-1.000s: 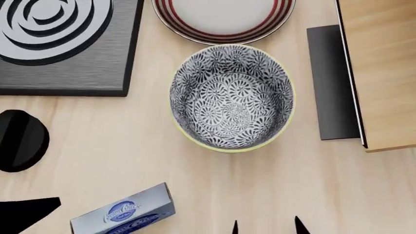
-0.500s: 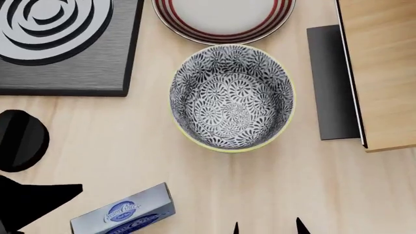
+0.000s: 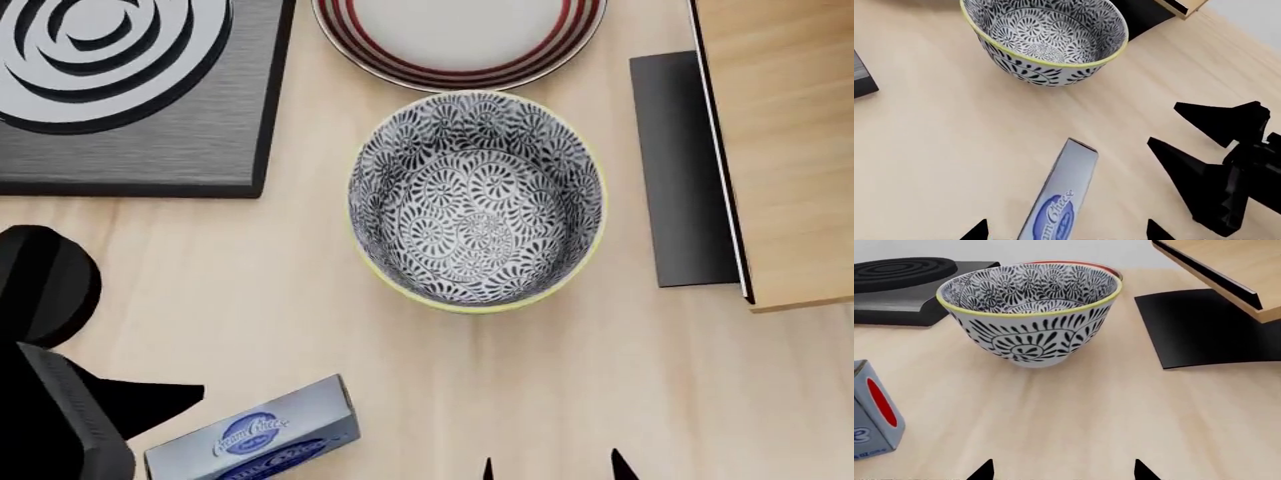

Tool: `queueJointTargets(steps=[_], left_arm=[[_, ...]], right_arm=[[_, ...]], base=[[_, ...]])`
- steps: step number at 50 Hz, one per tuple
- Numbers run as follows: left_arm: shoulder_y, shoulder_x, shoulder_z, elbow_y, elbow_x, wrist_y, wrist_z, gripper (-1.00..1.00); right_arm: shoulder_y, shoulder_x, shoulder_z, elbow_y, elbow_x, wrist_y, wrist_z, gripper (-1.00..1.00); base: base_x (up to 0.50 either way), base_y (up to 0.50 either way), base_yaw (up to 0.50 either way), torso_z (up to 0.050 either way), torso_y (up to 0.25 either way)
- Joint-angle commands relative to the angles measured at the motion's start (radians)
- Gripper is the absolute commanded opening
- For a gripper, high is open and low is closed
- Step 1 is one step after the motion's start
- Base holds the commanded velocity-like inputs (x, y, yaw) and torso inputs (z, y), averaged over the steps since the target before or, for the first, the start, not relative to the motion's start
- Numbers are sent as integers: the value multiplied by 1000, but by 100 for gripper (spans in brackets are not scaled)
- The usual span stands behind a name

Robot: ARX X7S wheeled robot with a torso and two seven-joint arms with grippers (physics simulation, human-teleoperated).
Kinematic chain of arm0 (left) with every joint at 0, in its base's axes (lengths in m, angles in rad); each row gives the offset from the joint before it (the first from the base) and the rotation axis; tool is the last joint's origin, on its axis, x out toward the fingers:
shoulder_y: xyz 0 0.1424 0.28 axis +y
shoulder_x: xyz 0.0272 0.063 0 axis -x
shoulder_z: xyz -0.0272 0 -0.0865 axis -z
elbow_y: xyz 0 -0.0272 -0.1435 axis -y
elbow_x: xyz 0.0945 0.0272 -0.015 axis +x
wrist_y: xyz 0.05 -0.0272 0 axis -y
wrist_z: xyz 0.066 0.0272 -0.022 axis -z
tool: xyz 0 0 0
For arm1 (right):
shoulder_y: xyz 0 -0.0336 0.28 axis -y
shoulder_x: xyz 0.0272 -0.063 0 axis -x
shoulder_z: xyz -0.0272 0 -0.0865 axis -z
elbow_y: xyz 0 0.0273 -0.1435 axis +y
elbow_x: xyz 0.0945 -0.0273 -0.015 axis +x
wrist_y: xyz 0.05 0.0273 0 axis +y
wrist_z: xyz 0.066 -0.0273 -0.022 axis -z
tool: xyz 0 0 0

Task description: Pick up the cream cheese and put it in the bowl.

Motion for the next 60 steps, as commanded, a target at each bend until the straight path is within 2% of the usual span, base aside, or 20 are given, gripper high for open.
queueJointTargets(steps=[1,13,16,21,31,33,44,48,49,50,53,58,60], left_arm=[[-42,18,26,-46,4,-30,1,100],[-75,51,76,-101,40,-58,17,100],[-55,71,125,-116,118,-42,36,100],[-50,81,157,-137,143,-41,67,100],[-81,91,165,-179,148,-57,69,100],[-59,91,181,-185,192,-29,76,100],[-92,96,176,-200,165,-60,59,100],[-92,104,190,-210,181,-59,58,100],[-78,107,208,-216,225,-39,54,100],[-67,108,204,-225,220,-26,68,-100],[-99,104,179,-213,170,-61,42,-100],[-78,105,189,-220,212,-25,46,-100],[-96,106,178,-218,184,-48,32,-100]], right_arm=[[-2,2,-5,2,-2,-4,4,100],[-6,8,-1,0,10,-11,4,100],[-5,9,-1,-3,15,-11,2,100],[0,8,-2,13,17,-16,0,100],[9,9,-11,3,14,0,7,100],[10,9,-12,5,13,0,7,100],[1,15,-19,-2,10,-7,7,100],[0,16,-18,4,12,-14,6,100],[-1,16,-17,5,13,-16,7,100],[-1,17,-16,5,15,-17,6,100],[-1,17,-16,5,16,-18,7,100],[-1,19,-15,6,19,-21,8,100],[0,19,-14,5,21,-20,8,100]], base=[[0,0,0,0,0],[0,0,0,0,0],[0,0,0,0,0],[0,0,0,0,0],[0,0,0,0,0],[0,0,0,0,0],[2,-1,-1,0,0],[3,-3,-3,0,-4],[0,-3,-4,0,-10],[0,-3,-4,0,0],[4,-2,-4,-5,-4],[2,-2,-2,0,-2],[0,-3,-4,0,-6]])
